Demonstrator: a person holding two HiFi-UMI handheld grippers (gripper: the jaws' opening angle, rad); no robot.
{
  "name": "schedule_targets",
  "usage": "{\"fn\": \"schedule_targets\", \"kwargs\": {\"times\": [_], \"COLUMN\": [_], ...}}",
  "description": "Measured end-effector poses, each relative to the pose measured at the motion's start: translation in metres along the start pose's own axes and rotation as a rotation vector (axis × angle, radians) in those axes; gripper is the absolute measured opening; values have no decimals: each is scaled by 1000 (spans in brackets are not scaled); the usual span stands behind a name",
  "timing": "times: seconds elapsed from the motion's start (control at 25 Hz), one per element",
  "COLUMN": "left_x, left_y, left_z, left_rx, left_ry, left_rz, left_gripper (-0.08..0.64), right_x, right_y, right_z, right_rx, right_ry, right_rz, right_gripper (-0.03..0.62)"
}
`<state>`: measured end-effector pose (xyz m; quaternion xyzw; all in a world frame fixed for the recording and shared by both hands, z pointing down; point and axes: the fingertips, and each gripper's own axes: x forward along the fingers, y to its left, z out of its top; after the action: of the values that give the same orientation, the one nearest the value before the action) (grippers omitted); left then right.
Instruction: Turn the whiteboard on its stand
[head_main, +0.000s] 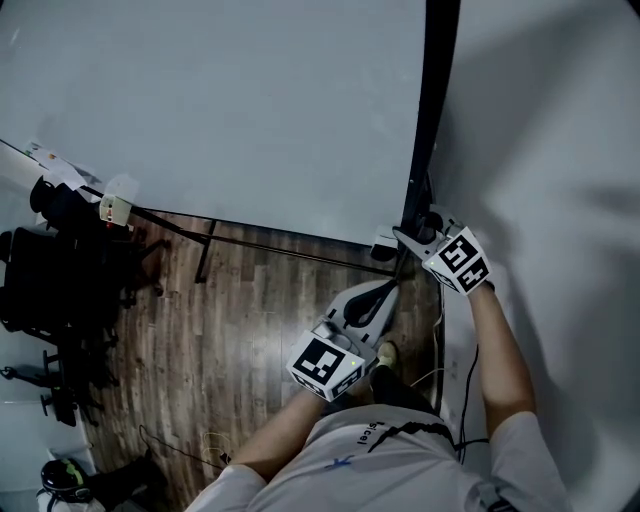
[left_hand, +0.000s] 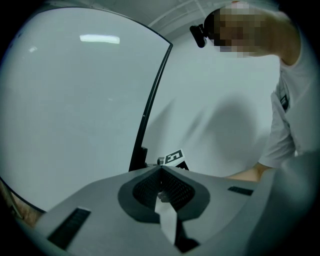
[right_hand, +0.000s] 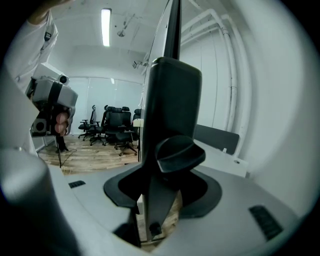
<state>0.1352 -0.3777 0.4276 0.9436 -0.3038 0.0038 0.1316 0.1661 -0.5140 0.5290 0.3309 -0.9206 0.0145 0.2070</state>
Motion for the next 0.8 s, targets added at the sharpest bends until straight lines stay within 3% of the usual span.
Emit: {"fn": "schedule_targets", "kwargs": {"times": [0.28, 0.6, 0.8], "left_x": [3, -15, -35], "left_y": [-8, -5, -8], "left_z": [-3, -13, -19], "left_rx": [-14, -68, -91], "left_ry": [5, 30, 51], "left_rz": [-10, 20, 22], "left_gripper": [0, 0, 0], "right_x": [-5, -43, -68], "right_y": [1, 14, 56], "right_z": [-7, -18, -4], "right_rx": [63, 203, 364], "right_ry": [17, 50, -31], "right_rz": [-92, -288, -321], "right_gripper": [189, 183, 96]}}
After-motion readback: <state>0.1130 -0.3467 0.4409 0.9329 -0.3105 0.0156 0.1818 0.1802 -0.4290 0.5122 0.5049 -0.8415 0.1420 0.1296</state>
